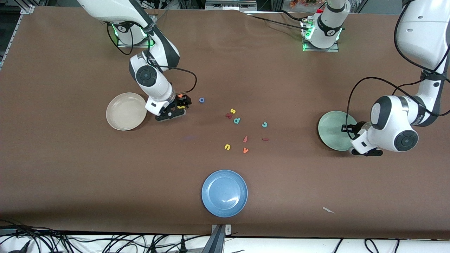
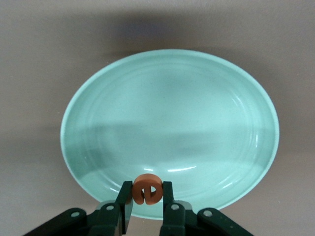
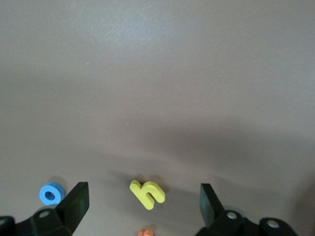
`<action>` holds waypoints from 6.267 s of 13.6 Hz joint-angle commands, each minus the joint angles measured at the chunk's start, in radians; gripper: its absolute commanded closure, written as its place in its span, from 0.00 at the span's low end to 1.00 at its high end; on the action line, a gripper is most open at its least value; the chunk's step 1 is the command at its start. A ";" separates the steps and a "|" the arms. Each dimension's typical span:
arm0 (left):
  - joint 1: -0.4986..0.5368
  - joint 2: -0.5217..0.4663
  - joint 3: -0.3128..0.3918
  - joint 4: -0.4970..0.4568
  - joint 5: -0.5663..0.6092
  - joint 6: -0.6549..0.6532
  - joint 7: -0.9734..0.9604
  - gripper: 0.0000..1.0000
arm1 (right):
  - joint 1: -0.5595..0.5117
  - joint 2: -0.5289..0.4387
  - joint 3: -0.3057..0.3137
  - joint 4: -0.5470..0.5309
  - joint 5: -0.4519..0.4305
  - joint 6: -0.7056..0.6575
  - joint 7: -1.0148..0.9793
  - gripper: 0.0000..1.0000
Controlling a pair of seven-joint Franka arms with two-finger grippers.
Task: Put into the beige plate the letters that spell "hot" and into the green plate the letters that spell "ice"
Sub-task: 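Release the e on the green plate while the right gripper grasps the h, then grasp the teal c with the left gripper while the right gripper places h, then lift the c with the left gripper while the right gripper grasps the 3, then drop the c on the green plate while the right gripper carries the 3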
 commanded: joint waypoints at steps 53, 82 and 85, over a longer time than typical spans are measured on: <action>-0.249 0.059 -0.319 -0.146 0.060 0.450 -1.234 0.52 | -0.031 -0.135 0.022 -0.116 -0.016 -0.006 0.298 0.00; 0.215 -0.100 -0.486 0.005 0.098 -0.077 -0.607 0.91 | 0.014 -0.091 0.066 -0.331 -0.054 0.310 0.372 0.90; 0.292 -0.038 -0.486 -0.013 0.244 -0.074 -0.507 0.91 | 0.014 -0.091 0.065 -0.331 -0.062 0.307 0.365 1.00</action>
